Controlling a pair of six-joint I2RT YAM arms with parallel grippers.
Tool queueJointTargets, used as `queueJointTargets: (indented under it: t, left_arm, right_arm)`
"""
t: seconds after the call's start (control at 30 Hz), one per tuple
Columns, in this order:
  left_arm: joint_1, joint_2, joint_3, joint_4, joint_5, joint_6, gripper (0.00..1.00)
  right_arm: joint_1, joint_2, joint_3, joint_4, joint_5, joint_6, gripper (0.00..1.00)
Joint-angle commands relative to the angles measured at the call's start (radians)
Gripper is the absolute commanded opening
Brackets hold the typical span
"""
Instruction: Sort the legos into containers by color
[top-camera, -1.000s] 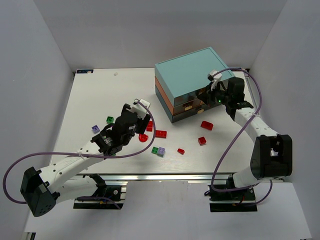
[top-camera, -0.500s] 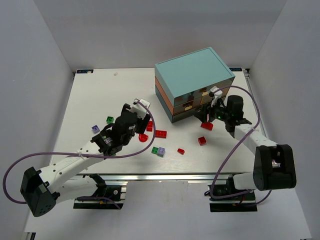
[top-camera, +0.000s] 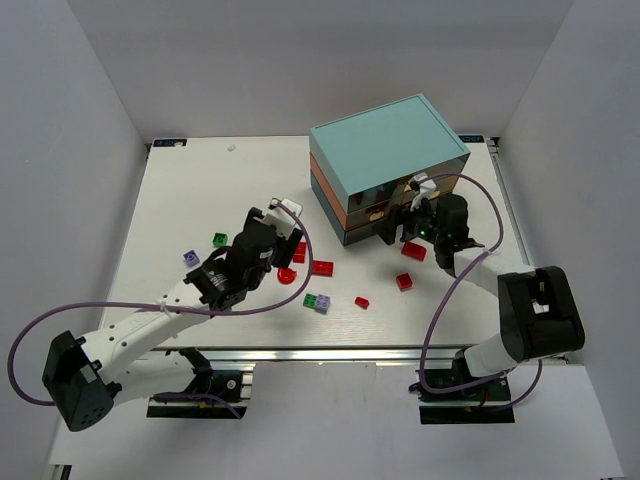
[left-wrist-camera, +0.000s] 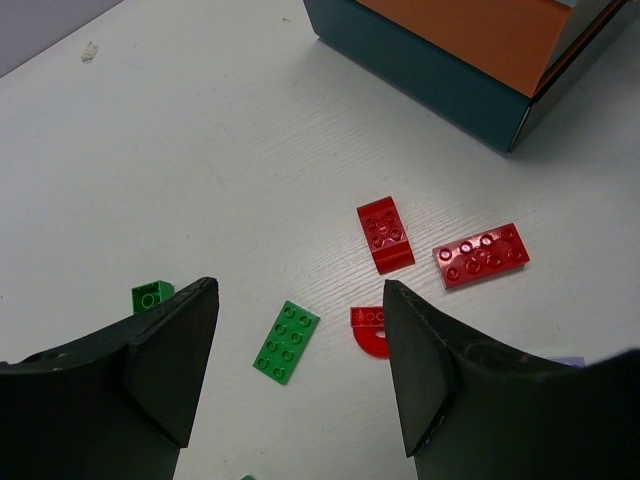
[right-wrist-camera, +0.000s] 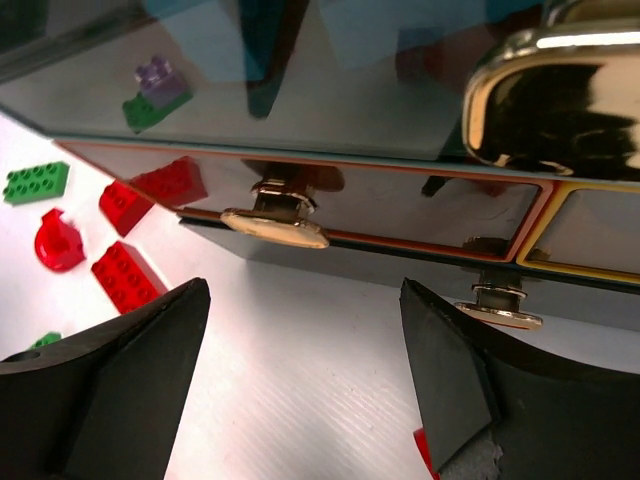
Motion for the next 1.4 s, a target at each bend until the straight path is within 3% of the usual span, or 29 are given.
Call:
queueJointTargets:
  t: [0.0, 0.47, 0.57, 0.77, 0.87, 1.37]
  left_arm:
    - [0.002, 0.003, 0.003, 0.016, -0.012, 0.009, 0.77]
    - [0.002, 0.010, 0.000, 0.019, -0.022, 0.014, 0.77]
    - [0.002, 0.011, 0.000, 0.019, -0.022, 0.011, 0.77]
    - [0.002, 0.003, -0.001, 0.022, -0.020, 0.014, 0.77]
    - [0.002, -0.001, -0.001, 0.022, -0.019, 0.014, 0.77]
    - [0.002, 0.000, 0.000, 0.016, -0.003, -0.001, 0.79]
  right_arm:
    - [0.022, 0.022, 0.024, 0.091, 0.080, 0.055, 0.82]
    - [0.107, 0.066, 0.065, 0.166, 0.220, 0.132, 0.69]
    - [0.116, 0.078, 0.079, 0.165, 0.243, 0.144, 0.60]
    - [0.114, 0.033, 0.034, 0.165, 0.235, 0.115, 0.24]
    - [0.114, -0.039, -0.014, 0.145, 0.220, 0.086, 0.15]
    - [0.108, -0.334, -0.199, -0.048, 0.195, 0.034, 0.09]
